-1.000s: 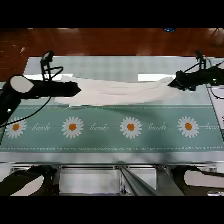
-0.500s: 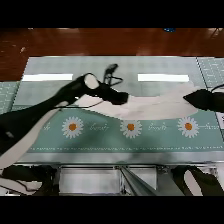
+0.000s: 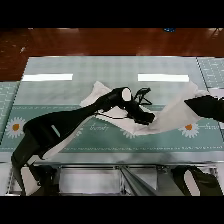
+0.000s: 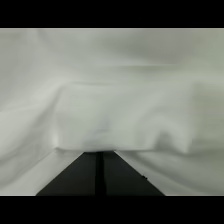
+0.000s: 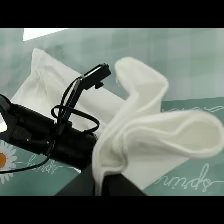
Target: Fold the shirts.
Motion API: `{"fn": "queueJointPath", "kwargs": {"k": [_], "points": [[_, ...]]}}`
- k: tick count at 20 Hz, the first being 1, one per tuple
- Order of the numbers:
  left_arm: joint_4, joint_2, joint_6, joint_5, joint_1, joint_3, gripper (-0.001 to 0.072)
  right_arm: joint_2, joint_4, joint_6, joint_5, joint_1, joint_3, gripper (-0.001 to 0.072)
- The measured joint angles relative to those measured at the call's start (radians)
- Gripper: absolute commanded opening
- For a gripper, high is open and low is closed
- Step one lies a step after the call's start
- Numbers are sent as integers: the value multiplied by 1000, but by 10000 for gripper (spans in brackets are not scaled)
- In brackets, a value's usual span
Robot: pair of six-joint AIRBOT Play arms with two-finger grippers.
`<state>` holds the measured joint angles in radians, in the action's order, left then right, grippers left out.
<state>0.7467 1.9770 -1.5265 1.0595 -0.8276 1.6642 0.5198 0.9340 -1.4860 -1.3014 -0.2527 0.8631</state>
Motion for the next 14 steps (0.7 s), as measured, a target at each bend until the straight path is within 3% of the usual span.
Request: {"fn": "queueJointPath", "kwargs": {"k": [4,7,14], "points": [[10,-77,3,55,155,13,36,25,-45,-2,30,67,-1,21],[75,-238,5,88,314,-55,36,123,-83,-13,137,224,9,21],[217,-777,47,65,657,-499,36,644,-138,-23,399,623,290,21]]}}
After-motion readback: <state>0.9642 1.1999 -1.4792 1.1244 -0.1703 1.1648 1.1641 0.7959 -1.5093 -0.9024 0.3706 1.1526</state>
